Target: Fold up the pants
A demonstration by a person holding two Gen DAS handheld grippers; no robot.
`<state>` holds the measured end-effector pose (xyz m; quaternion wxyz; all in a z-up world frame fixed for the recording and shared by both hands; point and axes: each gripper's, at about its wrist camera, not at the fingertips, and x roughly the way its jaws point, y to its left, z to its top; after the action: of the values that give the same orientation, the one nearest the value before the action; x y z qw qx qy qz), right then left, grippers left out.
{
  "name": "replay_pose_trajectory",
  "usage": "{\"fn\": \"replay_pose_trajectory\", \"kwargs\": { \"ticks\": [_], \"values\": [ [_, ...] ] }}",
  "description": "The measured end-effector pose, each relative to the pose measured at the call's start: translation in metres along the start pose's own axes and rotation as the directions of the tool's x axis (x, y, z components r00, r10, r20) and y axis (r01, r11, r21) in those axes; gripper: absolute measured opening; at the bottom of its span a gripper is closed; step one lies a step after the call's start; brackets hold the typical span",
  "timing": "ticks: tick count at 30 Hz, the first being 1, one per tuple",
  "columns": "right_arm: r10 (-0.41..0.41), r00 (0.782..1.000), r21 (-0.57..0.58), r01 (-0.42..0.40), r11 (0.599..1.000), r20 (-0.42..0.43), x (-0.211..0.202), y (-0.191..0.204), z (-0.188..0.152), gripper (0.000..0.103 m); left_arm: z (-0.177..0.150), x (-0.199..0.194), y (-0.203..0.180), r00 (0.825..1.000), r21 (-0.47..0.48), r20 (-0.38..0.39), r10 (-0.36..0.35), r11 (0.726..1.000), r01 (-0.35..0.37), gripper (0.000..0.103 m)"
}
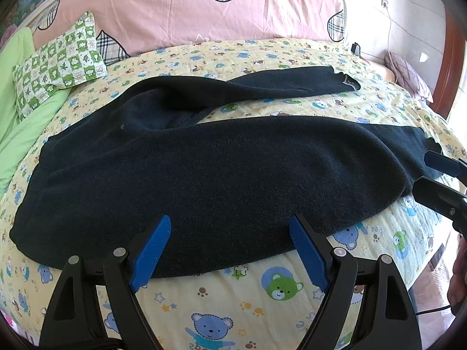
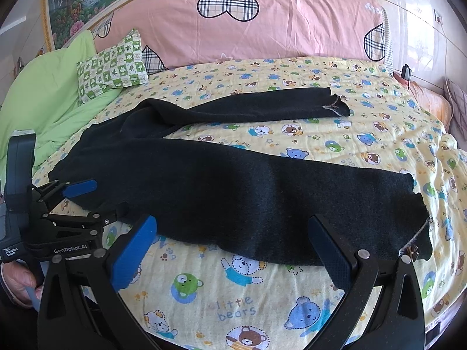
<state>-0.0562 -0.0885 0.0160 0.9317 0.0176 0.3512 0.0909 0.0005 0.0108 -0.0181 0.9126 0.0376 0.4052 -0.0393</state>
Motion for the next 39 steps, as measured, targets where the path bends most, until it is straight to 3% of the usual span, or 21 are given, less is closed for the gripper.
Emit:
{"fn": "replay_pose_trajectory", "kwargs": {
  "ticks": [15, 25, 33, 39],
  "values": [
    [0.027, 0.999, 0.041, -0.029, 0.999, 0.041, -0.008, -0.012, 0.019, 0.103, 0.022, -0.001, 0.008, 1.000, 0.029, 0.013, -0.018, 0.999, 0.017, 0.084],
    [0.014, 1.000, 0.088, -0.014, 0.996, 0.003, 0.007, -0.040, 0.051, 0.103, 0.068, 0.018, -0.005, 0.999, 0.157, 0.026, -0.042, 0.987, 0.037, 0.084],
    [0.024, 0.999, 0.243, -0.013, 0.970, -0.039, 0.039, -0.096, 0.101, 0.103, 0.129, 0.056, -0.022, 0.999, 0.323, 0.025, -0.044, 0.946, 0.034, 0.084],
    [0.069, 0.990, 0.450, -0.006, 0.893, -0.124, 0.095, -0.146, 0.126, 0.085, 0.153, 0.100, -0.035, 0.999, 0.450, -0.026, -0.031, 0.892, 0.039, 0.084]
  ]
}}
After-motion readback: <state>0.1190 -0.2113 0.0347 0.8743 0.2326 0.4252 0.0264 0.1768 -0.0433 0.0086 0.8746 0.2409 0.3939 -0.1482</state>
